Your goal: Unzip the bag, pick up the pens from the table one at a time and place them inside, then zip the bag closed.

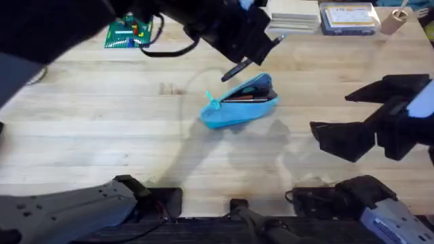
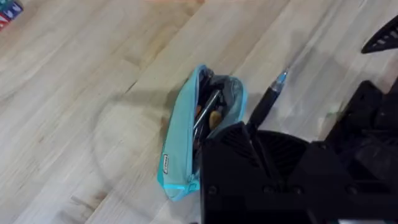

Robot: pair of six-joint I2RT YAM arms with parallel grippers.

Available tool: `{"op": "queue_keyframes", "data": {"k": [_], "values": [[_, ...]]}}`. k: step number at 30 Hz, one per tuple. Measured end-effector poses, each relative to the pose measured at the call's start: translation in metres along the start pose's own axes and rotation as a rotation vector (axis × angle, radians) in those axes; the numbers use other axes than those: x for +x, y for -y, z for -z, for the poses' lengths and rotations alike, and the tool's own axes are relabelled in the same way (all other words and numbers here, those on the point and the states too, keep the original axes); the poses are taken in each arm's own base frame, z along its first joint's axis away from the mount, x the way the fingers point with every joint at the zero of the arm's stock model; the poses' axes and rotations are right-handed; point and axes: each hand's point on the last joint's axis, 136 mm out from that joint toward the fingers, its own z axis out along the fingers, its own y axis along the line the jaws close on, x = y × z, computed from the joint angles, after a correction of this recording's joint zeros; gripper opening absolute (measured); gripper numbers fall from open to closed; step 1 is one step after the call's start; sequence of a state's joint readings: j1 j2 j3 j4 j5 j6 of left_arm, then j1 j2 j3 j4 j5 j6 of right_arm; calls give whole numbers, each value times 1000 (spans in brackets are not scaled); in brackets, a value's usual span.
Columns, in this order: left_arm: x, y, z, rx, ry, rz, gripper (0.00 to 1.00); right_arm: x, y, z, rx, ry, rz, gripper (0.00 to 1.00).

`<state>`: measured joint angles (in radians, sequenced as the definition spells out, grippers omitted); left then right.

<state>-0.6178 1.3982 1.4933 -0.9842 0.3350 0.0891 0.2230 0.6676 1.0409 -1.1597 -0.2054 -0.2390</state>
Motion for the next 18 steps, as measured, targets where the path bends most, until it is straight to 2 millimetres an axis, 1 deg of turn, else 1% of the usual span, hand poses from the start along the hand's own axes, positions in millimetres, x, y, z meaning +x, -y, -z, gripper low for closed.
{"op": "queue_keyframes", "data": {"k": [8,18], "values": [[12,0,-33,-9,-98,-7,43,0,0,0,0,0,0,997],[31,-12,-74,-4,-213,26,43,0,0,0,0,0,0,998]]}}
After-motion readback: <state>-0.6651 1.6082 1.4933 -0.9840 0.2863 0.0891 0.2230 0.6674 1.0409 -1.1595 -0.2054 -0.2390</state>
